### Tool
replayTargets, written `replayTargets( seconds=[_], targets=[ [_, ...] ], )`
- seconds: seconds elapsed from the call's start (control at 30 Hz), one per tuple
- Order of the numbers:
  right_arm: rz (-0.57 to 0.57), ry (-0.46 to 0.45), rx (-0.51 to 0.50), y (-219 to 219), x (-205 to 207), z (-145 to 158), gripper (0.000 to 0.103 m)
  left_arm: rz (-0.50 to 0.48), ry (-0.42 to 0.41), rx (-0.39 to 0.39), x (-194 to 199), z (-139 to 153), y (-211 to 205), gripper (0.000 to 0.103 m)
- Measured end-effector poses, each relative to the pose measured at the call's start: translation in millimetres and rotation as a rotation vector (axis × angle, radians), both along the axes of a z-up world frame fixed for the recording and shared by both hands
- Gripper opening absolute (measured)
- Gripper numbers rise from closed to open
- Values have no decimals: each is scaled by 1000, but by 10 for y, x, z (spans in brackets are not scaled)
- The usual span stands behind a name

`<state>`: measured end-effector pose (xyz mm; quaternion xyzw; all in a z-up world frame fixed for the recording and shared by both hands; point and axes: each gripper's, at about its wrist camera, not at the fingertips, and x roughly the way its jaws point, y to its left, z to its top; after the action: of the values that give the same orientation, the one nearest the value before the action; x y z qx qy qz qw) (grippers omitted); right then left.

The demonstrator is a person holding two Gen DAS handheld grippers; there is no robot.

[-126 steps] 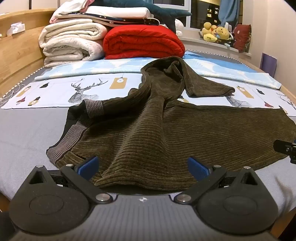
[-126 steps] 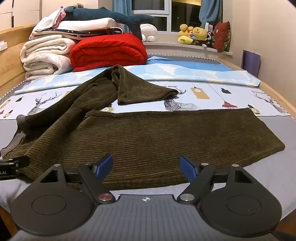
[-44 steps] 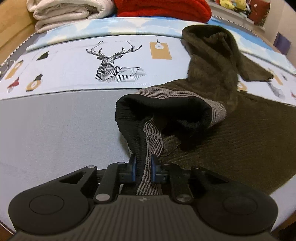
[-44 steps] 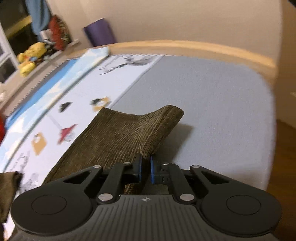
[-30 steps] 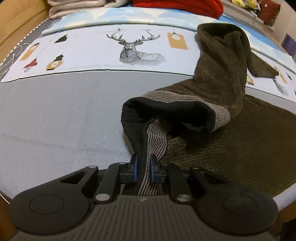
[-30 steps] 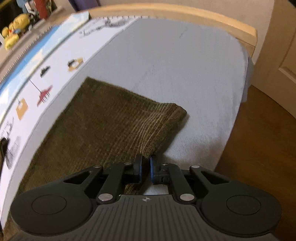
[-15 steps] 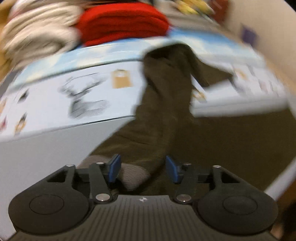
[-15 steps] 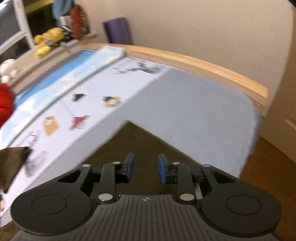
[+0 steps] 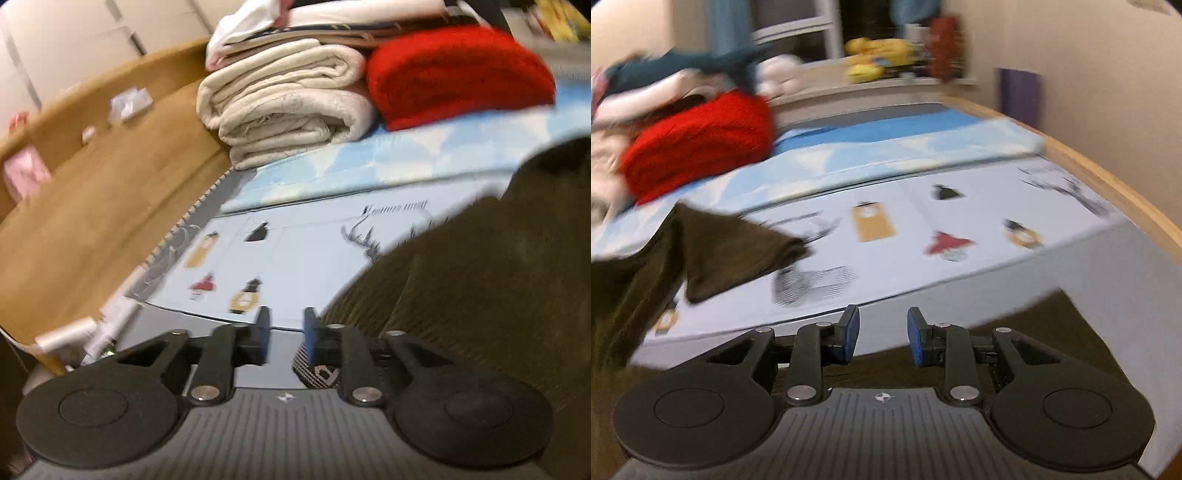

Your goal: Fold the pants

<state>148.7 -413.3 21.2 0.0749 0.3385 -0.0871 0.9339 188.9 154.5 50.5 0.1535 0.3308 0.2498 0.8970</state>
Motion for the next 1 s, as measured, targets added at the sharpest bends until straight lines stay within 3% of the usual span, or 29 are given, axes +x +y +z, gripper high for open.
replayTargets(
  seconds=[0.1, 0.17, 0.3, 0.43, 0.6, 0.77, 0.93, 1.0],
  targets=[
    [116, -7, -20, 314, 237, -47, 30, -64, -51, 1, 0, 108, -196, 27],
    [203, -11, -62, 549, 446, -106, 30, -143, -41, -107, 86, 103, -361, 27],
    [348, -12, -101, 1087, 855, -222, 30, -297, 61, -365, 250, 0, -627, 27],
    [463, -12, -122, 1582, 1162, -340, 31, -430, 133, -496, 383, -178, -1051, 22],
    [524, 13, -159, 2052, 1557, -629, 41, -512, 223, -628, 560, -451, -1394, 21],
    [555, 63, -244, 2315, 1832, -952, 43, -527, 313, -623, 769, -747, -1714, 25],
    [541, 72, -292, 2367, 1977, -1074, 43, -505, 352, -616, 942, -982, -1900, 41],
    [529, 61, -297, 2371, 2016, -1085, 42, -490, 366, -620, 1018, -1068, -1946, 42]
  ],
)
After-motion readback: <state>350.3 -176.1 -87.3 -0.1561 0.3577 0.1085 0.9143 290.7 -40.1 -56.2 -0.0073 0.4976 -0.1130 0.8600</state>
